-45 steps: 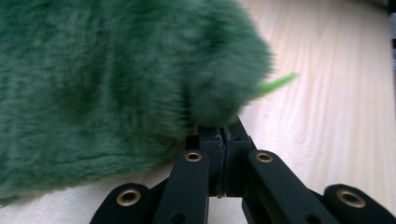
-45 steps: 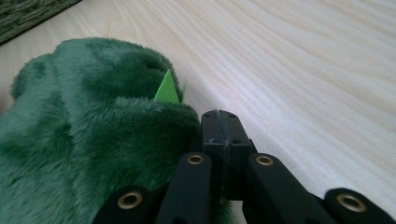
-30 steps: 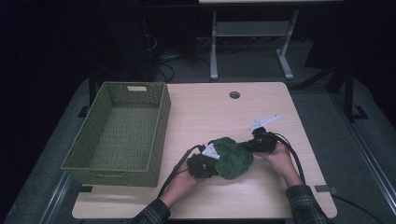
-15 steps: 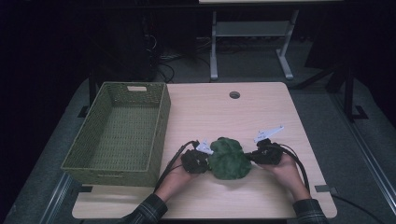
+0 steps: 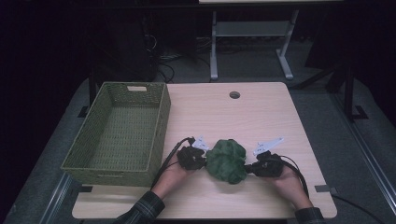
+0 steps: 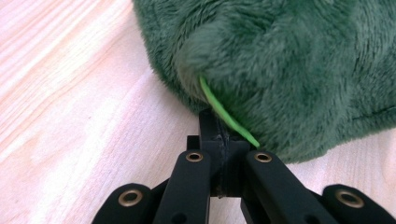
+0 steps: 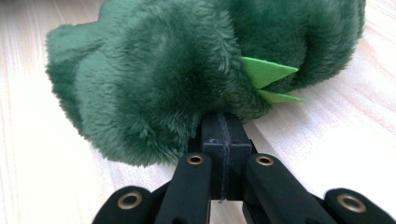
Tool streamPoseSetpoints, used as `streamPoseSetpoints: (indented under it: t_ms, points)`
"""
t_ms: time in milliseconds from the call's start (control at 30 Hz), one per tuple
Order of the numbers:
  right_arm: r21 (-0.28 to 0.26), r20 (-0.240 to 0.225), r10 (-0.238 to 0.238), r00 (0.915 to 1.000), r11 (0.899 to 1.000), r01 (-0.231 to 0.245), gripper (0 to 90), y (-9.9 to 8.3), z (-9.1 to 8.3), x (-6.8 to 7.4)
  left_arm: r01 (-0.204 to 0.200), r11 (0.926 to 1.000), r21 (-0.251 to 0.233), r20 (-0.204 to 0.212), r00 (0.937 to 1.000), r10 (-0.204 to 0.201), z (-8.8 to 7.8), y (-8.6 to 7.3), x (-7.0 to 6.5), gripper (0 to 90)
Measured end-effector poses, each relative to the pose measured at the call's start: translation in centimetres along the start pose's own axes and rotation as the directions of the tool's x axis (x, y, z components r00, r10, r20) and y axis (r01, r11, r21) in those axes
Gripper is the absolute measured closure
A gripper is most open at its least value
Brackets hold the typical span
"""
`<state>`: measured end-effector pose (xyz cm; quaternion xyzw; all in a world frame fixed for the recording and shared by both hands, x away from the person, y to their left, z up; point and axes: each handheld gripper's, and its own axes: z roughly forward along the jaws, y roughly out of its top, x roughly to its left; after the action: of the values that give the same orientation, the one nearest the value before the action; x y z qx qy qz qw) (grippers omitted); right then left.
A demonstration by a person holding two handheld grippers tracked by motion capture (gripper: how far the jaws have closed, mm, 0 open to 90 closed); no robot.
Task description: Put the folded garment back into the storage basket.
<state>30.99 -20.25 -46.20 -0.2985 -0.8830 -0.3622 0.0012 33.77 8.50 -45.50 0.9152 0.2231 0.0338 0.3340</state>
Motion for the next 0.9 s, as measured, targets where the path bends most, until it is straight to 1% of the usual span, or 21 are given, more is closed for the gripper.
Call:
streamPoseSetpoints:
  t_ms: [33,67,100,133,200,233,267,300,333,400,467,500,533,600,633,667,700,767,833,867,900]
  points:
    - [-0.001,0.003,0.000,1.0000,1.000,0.000,90.0,-0.1,0.0,0.0,0.007,1.0000,-0.002,0.000,1.0000,-0.007,-0.1,0.0,0.0,89.7]
    - [-0.002,0.003,0.010,0.9999,1.000,-0.010,90.0,-0.1,-0.1,0.1,0.004,1.0000,0.000,0.001,1.0000,-0.004,-0.2,0.0,0.1,89.7]
    - [-0.007,0.005,0.015,0.9999,1.000,-0.015,90.0,-0.2,-0.2,0.2,0.012,0.9999,-0.010,0.001,0.9999,-0.012,-0.3,-0.1,0.0,89.7]
    - [-0.011,0.008,0.006,1.0000,1.000,-0.006,90.0,-0.3,-0.3,0.2,0.004,1.0000,-0.005,0.002,1.0000,-0.004,-0.4,0.0,0.1,89.7]
    - [-0.015,0.019,0.012,0.9997,1.000,-0.012,89.9,-0.4,-0.7,0.4,0.011,0.9998,-0.015,0.005,0.9999,-0.011,-0.7,-0.1,0.1,89.6]
    - [-0.026,0.023,0.020,0.9995,0.999,-0.020,89.9,-0.6,-1.0,0.4,0.020,0.9997,-0.017,0.009,0.9998,-0.020,-0.9,-0.1,0.2,89.6]
    - [-0.039,0.029,0.017,0.9994,0.999,-0.016,88.9,-0.7,-1.3,0.3,0.025,0.9995,-0.020,0.009,0.9997,-0.025,-1.0,-0.2,0.2,89.4]
    - [-0.049,0.046,0.020,0.9988,0.999,-0.018,86.7,-0.9,-1.6,0.3,0.030,0.9993,-0.021,0.008,0.9995,-0.030,-1.3,-0.2,0.2,88.7]
    - [-0.057,0.059,0.036,0.9976,0.998,-0.033,83.7,-1.2,-2.1,0.1,0.041,0.9987,-0.029,0.010,0.9991,-0.041,-1.5,-0.3,0.2,87.9]
    - [-0.086,0.084,0.053,0.9951,0.995,-0.046,75.8,-1.7,-2.7,-0.2,0.044,0.9985,-0.035,0.008,0.9990,-0.043,-2.0,-0.3,0.1,85.0]
    - [-0.100,0.102,0.080,0.9916,0.993,-0.070,64.4,-2.6,-3.2,-0.7,0.031,0.9993,-0.022,-0.006,0.9995,-0.031,-2.5,-0.3,0.0,78.9]
    - [-0.098,0.122,0.089,0.9885,0.992,-0.078,58.8,-2.9,-3.4,-0.8,0.031,0.9995,-0.009,-0.010,0.9995,-0.031,-2.6,-0.3,-0.1,73.2]
    - [-0.096,0.139,0.100,0.9852,0.992,-0.087,54.2,-3.3,-3.5,-0.9,0.036,0.9993,-0.009,-0.015,0.9992,-0.036,-2.8,-0.2,-0.2,66.6]
    - [-0.100,0.169,0.117,0.9786,0.990,-0.101,42.9,-3.9,-3.6,-1.0,0.017,0.9998,-0.014,-0.010,0.9998,-0.017,-3.2,0.0,-0.3,56.5]
    - [-0.103,0.180,0.120,0.9763,0.989,-0.103,39.5,-4.1,-3.7,-1.1,0.022,0.9995,-0.023,-0.006,0.9997,-0.022,-3.4,0.2,-0.4,53.4]
    - [-0.107,0.198,0.130,0.9716,0.988,-0.110,35.2,-4.4,-3.7,-1.3,-0.001,0.9998,-0.021,-0.006,1.0000,0.001,-3.7,0.3,-0.4,49.3]
    - [-0.104,0.211,0.138,0.9677,0.988,-0.118,30.3,-4.6,-3.8,-1.5,0.007,0.9995,-0.031,0.002,1.0000,-0.007,-3.8,0.4,-0.6,45.9]
    - [-0.093,0.248,0.149,0.9572,0.987,-0.130,21.5,-5.0,-3.7,-1.7,-0.013,0.9992,-0.037,0.018,0.9997,0.014,-4.0,0.8,-0.9,37.8]
    - [-0.099,0.277,0.147,0.9497,0.987,-0.123,14.2,-5.3,-3.7,-2.1,-0.030,0.9986,-0.044,0.022,0.9993,0.031,-4.1,1.2,-1.3,33.2]
    - [-0.098,0.296,0.136,0.9453,0.989,-0.112,11.5,-5.4,-3.6,-2.3,-0.058,0.9974,-0.043,0.026,0.9979,0.059,-4.2,1.5,-1.4,29.2]
    - [-0.100,0.318,0.144,0.9370,0.988,-0.118,9.5,-5.5,-3.5,-2.4,-0.065,0.9968,-0.047,0.036,0.9971,0.066,-4.2,1.7,-1.6,25.9]
